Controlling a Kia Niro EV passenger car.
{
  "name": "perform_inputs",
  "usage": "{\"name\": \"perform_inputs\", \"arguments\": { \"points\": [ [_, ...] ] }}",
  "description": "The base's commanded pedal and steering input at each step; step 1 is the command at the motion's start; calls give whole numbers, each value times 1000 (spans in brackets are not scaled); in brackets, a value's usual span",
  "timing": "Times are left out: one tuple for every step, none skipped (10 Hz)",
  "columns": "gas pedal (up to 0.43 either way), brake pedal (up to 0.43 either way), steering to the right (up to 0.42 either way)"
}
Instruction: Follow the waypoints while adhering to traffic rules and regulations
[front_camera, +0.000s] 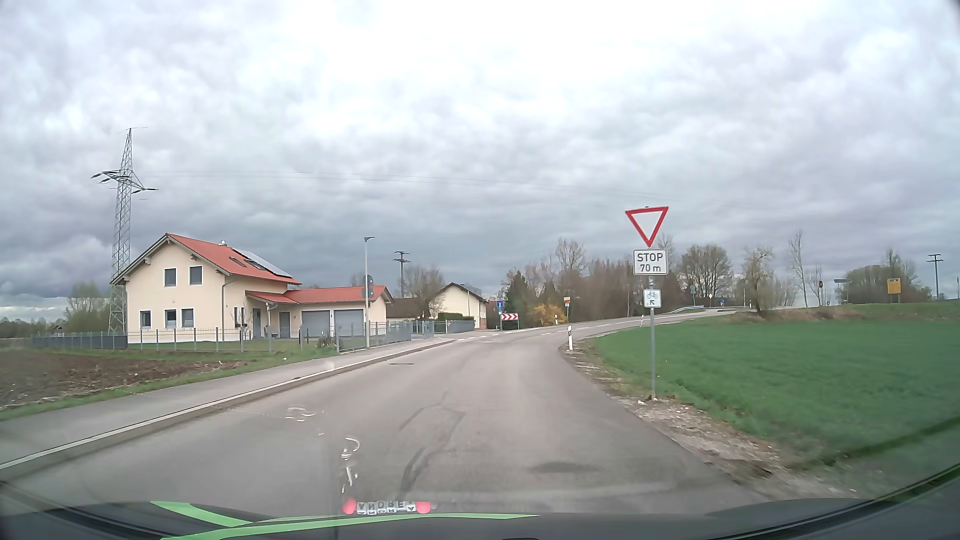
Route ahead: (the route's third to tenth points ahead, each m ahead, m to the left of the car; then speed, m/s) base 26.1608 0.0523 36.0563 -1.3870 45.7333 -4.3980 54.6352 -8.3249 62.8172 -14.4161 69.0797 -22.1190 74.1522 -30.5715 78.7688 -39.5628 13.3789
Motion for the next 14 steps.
{"name": "perform_inputs", "arguments": {
  "points": [
    [0, 0, 15],
    [0, 0, 18],
    [0, 0, 21],
    [0, 0, 22],
    [0, 0, 23],
    [0, 0, 22],
    [0, 0, 23],
    [0, 0, 23],
    [0, 0, 22],
    [0, 0, 21],
    [0, 0, 23],
    [8, 0, 23],
    [28, 0, 24],
    [39, 0, 25]
  ]
}}
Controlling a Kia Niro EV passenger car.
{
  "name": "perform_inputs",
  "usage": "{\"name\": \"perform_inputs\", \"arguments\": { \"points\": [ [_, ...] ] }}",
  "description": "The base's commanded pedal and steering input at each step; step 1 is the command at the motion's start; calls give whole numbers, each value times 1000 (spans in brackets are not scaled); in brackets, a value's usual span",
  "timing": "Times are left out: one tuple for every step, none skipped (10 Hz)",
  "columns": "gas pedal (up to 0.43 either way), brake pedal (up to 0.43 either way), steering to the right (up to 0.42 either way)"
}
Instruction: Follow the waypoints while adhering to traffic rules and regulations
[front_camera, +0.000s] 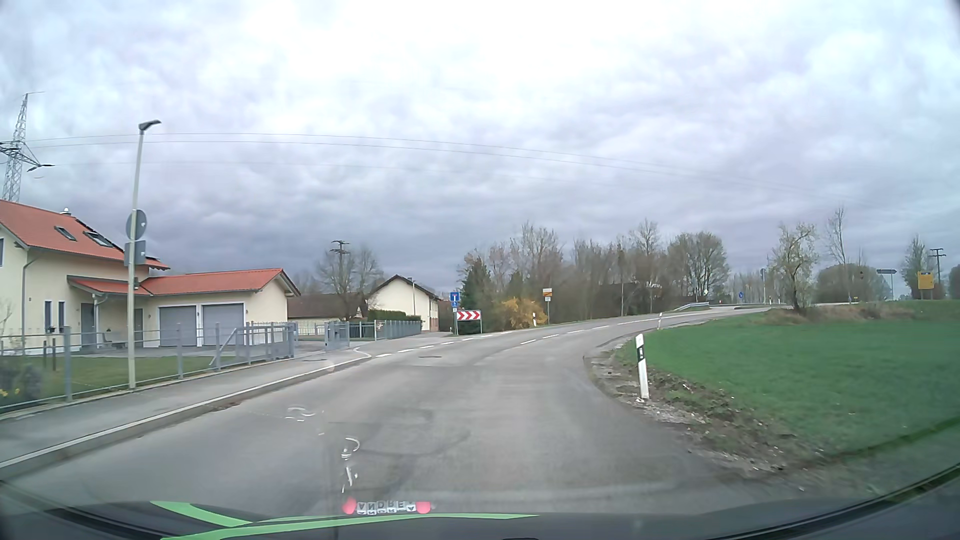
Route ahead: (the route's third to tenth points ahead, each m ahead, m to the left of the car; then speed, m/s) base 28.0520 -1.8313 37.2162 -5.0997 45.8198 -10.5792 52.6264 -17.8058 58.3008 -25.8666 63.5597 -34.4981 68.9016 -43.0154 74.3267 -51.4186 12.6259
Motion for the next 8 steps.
{"name": "perform_inputs", "arguments": {
  "points": [
    [39, 0, 27],
    [47, 0, 31],
    [47, 0, 36],
    [47, 0, 39],
    [47, 0, 42],
    [47, 0, 45],
    [47, 0, 46],
    [59, 0, 47]
  ]
}}
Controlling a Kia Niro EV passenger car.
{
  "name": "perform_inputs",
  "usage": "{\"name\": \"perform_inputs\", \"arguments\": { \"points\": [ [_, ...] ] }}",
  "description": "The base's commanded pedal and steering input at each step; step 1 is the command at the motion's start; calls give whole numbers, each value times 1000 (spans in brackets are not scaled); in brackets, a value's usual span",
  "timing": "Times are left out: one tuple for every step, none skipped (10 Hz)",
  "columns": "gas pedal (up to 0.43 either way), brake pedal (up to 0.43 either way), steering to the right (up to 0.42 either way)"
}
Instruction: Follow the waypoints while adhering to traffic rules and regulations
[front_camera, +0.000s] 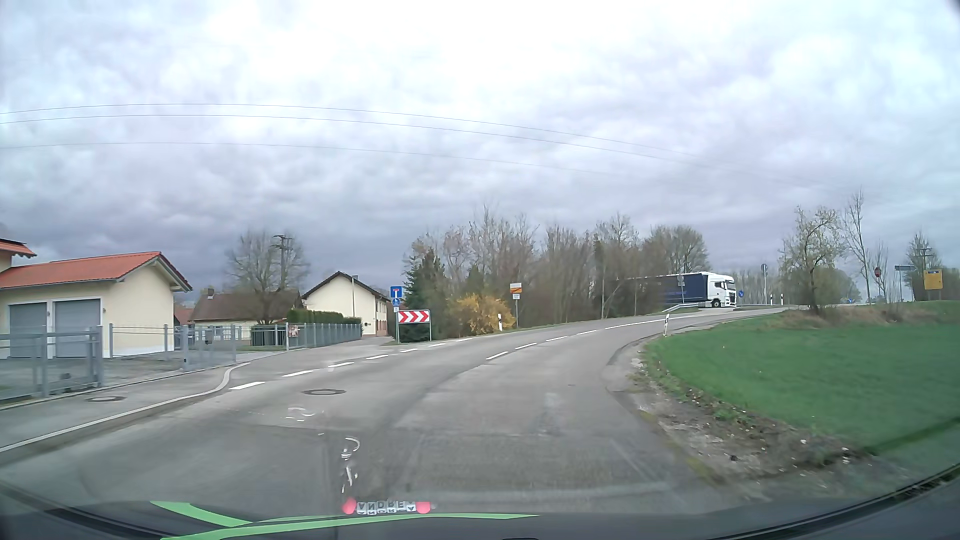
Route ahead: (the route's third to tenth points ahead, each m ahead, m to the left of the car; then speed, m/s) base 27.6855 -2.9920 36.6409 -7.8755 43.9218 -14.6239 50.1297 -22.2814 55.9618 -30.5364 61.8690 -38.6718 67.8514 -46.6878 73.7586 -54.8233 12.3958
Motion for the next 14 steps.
{"name": "perform_inputs", "arguments": {
  "points": [
    [59, 0, 49],
    [59, 0, 54],
    [59, 0, 58],
    [59, 0, 63],
    [59, 0, 65],
    [47, 0, 67],
    [47, 0, 68],
    [20, 0, 68],
    [20, 0, 69],
    [0, 0, 69],
    [0, 0, 70],
    [0, 0, 72],
    [0, 0, 74],
    [0, 0, 75]
  ]
}}
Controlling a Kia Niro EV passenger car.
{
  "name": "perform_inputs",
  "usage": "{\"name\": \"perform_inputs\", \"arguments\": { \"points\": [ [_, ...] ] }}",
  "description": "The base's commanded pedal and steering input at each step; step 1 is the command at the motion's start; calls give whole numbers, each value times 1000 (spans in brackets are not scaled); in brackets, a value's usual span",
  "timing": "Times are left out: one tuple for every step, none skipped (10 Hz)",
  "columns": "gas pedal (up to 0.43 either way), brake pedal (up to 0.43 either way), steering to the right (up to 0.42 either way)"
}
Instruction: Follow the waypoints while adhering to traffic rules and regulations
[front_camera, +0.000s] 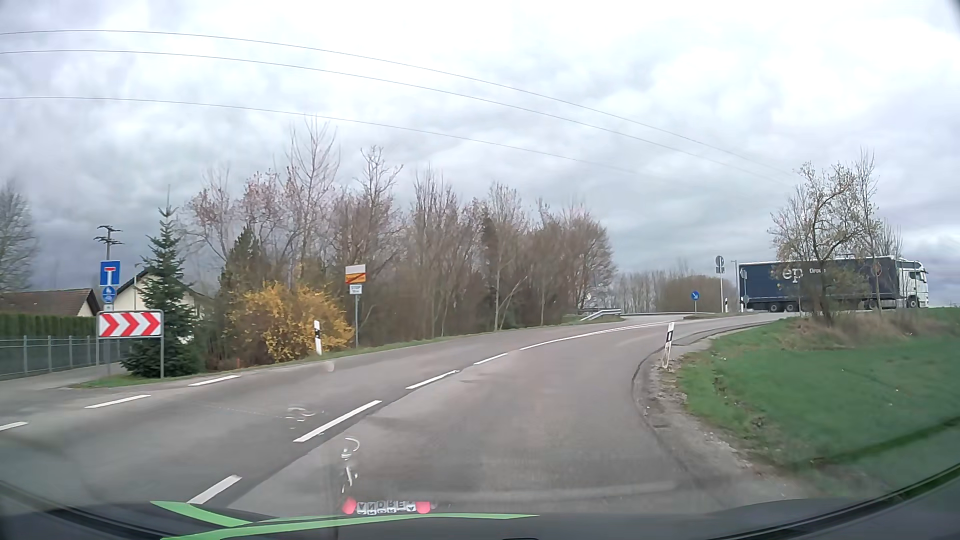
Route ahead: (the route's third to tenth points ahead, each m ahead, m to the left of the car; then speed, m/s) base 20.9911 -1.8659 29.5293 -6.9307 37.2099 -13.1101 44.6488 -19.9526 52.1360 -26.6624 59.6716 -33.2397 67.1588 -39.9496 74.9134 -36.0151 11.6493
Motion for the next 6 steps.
{"name": "perform_inputs", "arguments": {
  "points": [
    [0, 0, 78],
    [0, 0, 81],
    [0, 0, 84],
    [0, 0, 87],
    [0, 0, 89],
    [0, 0, 93]
  ]
}}
